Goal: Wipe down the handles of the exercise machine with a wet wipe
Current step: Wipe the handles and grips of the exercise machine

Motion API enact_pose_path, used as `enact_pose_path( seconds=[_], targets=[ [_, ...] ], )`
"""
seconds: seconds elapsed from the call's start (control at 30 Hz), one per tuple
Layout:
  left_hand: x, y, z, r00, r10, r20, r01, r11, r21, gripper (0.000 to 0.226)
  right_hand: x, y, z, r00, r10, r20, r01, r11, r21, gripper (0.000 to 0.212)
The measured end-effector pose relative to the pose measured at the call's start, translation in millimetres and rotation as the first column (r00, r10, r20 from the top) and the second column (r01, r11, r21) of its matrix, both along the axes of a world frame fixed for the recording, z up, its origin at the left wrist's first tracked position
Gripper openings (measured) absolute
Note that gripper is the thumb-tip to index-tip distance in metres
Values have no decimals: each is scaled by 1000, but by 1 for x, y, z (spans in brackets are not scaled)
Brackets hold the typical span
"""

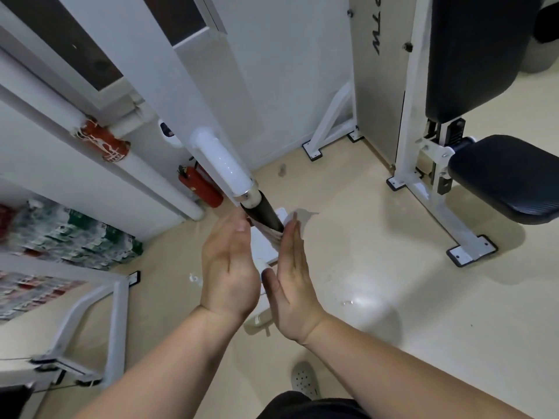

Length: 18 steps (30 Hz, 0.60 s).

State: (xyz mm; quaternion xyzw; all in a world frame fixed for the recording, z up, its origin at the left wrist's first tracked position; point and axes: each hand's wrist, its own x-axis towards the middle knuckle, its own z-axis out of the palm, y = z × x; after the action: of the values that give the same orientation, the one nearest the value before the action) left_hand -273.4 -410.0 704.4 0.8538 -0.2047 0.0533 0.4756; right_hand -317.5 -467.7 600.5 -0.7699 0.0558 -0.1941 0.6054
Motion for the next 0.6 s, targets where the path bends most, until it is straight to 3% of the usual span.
enact_pose_path(
  seconds=[0.17,0.3,0.4,0.47,0.6],
  targets=[
    [1,-2,-5,988,-92,-123,84,994,-71,41,-2,9,20,998,-19,61,15,998,64,69],
    [1,-5,-6,991,-88,-102,84,995,-49,39,0,-2,-6,995,-21,-93,36,986,161,67],
    [-2,-10,-18,977,-57,-205,49,998,-43,41,3,-8,-11,990,-37,-136,66,975,213,75],
    [-7,-15,-28,935,-93,-343,76,995,-62,42,6,-10,-1,992,-58,-111,85,965,250,83],
    [-10,-22,-38,759,-225,-611,94,966,-239,53,8,-17,-6,997,-43,-60,56,971,233,74]
  ],
)
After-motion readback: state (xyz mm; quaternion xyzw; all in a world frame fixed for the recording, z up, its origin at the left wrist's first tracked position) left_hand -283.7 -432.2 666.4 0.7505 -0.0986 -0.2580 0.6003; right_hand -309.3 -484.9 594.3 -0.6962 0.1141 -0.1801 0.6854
